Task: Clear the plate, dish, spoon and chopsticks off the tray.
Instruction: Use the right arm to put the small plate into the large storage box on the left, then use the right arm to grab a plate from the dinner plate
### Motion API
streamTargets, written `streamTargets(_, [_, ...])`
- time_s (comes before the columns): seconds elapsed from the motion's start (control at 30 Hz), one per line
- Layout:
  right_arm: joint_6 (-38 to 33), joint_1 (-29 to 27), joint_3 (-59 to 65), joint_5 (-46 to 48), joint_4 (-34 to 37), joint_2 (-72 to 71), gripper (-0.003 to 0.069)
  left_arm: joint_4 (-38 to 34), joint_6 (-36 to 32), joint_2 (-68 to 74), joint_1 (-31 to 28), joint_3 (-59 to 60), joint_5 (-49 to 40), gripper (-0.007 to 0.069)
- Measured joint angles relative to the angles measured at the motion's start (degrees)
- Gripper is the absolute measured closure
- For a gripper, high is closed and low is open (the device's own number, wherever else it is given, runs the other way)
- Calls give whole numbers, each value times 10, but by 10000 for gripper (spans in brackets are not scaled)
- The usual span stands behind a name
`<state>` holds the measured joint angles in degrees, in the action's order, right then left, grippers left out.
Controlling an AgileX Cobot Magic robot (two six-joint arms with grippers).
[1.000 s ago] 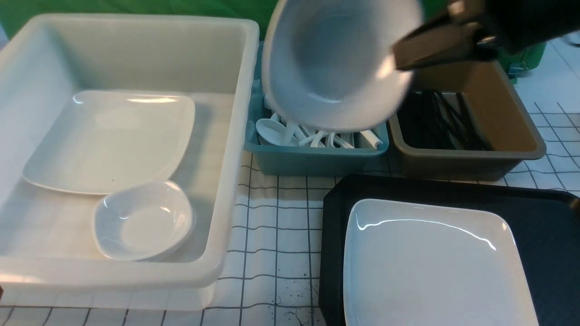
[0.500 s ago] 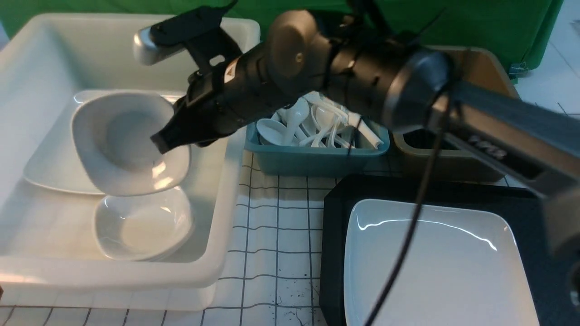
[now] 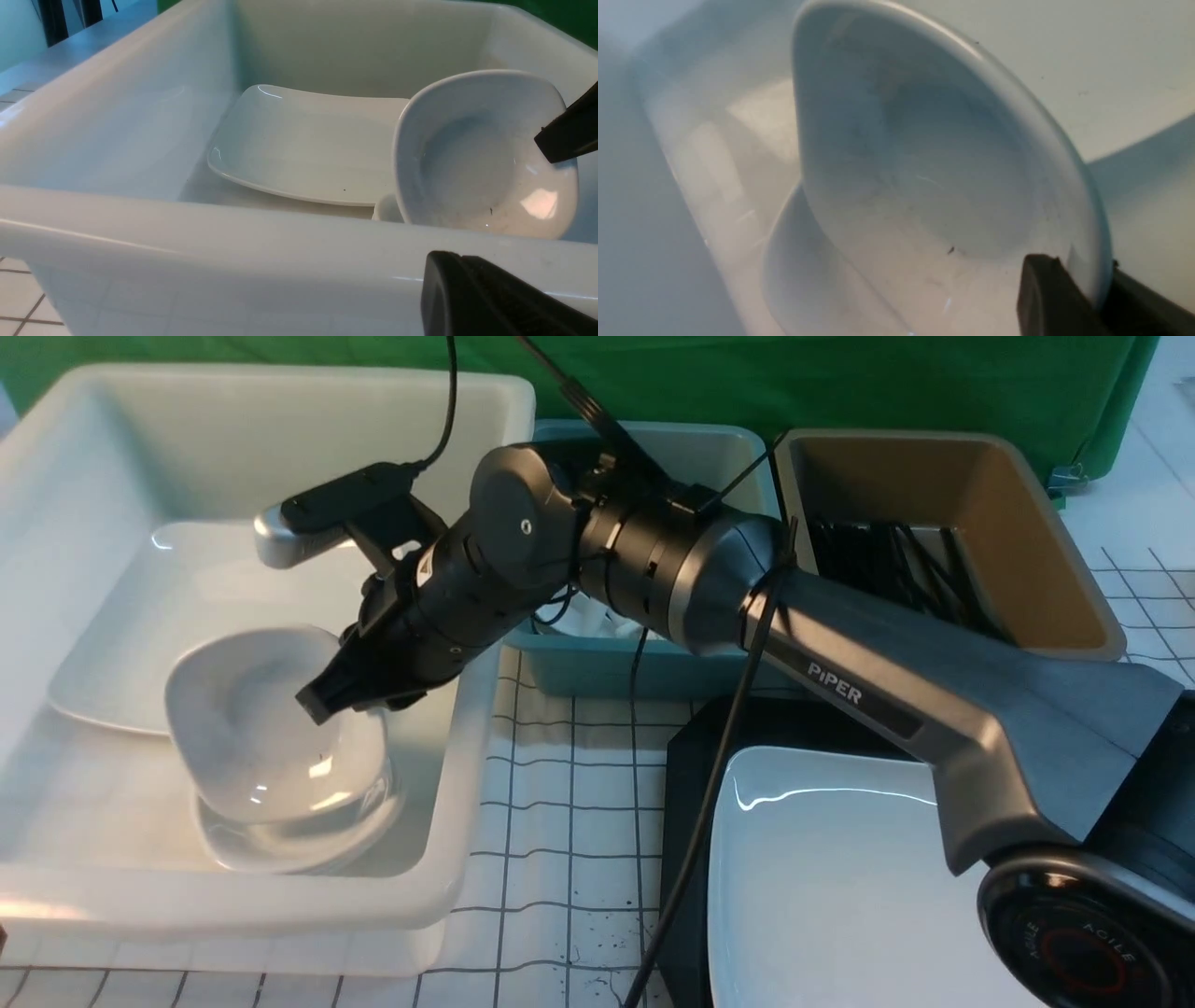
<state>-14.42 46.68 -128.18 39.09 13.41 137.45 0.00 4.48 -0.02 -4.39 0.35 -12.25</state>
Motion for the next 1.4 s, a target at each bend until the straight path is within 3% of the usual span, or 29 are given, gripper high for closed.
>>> streamTargets(0.13, [-3,3,0,-1,0,0,484,0,0,0,0,0,0,620])
streamTargets(0.3, [-11,5,-1,-2,2,1,330,0,0,0,0,0,0,620])
streamTargets(0.77, [-19,6,-11,38,-1,-26,309,0,0,0,0,0,0,620])
streamTargets(0.9, [-26,6,-31,102,-23,-55,354,0,0,0,0,0,0,620])
streamTargets(1.07, [-34,6,-66,253,-97,-107,556,0,0,0,0,0,-1,620])
streamTargets(1.13, [-32,6,-72,258,-129,-132,614,0,0,0,0,0,0,620])
streamTargets(1.4, [-27,4,-72,258,-192,-275,629,0,0,0,0,0,0,620])
